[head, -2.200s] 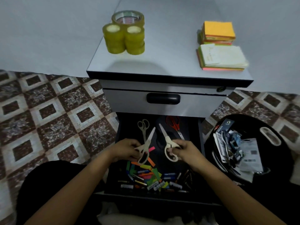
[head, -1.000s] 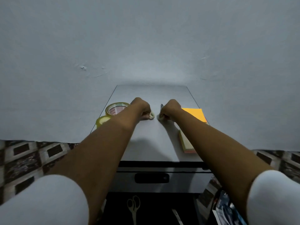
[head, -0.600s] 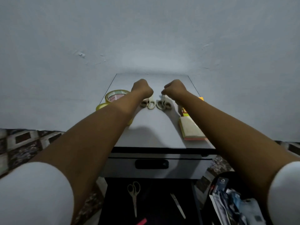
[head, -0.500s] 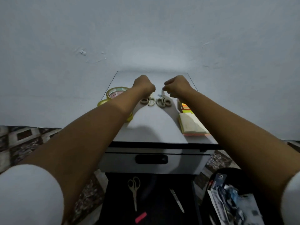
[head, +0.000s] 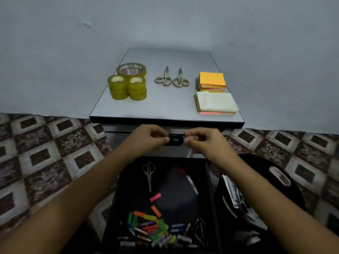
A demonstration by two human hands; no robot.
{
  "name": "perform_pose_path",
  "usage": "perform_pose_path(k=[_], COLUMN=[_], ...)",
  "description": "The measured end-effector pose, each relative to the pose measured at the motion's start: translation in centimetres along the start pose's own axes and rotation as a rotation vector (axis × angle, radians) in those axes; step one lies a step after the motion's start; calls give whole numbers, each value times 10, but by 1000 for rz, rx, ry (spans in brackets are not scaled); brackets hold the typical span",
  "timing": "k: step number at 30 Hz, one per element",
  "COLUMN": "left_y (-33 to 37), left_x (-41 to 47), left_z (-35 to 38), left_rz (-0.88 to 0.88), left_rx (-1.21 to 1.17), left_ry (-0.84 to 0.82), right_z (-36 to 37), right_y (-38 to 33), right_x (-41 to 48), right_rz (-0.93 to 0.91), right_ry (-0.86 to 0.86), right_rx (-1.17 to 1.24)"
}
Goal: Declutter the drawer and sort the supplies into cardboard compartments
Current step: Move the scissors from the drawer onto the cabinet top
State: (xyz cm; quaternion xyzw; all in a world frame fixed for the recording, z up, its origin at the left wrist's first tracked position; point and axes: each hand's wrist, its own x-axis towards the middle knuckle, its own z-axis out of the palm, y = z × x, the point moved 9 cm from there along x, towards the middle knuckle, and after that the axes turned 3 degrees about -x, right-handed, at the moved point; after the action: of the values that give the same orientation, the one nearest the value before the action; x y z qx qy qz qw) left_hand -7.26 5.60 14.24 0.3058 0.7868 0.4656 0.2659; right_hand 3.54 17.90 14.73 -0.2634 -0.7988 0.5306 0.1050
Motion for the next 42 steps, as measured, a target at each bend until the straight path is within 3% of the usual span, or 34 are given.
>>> perform_pose_path(k=[7,13,25,32,35,42], left_y=[-152,-225,-276,-287,-291,-298], left_x=[-18,-10,22,24,25,19], left_z=[47,71,88,97,96,92], left_rz=[-322,-487,-572,-624,-656,-741], left_rx=[79,104,240,284,331,279], left_ry=[-63,-10,43,63,75,-13], right_z=[62,84,103,105,95,103], right_y=[144,208,258,270,266,276], right_x=[-23,-10,33,37,37,28], right_rz=[270,415,431,539,504,477], right_ry=[-35,29,-104,-92,-3,-57], right_rx=[-102,-223,-785,-839,-947,-907])
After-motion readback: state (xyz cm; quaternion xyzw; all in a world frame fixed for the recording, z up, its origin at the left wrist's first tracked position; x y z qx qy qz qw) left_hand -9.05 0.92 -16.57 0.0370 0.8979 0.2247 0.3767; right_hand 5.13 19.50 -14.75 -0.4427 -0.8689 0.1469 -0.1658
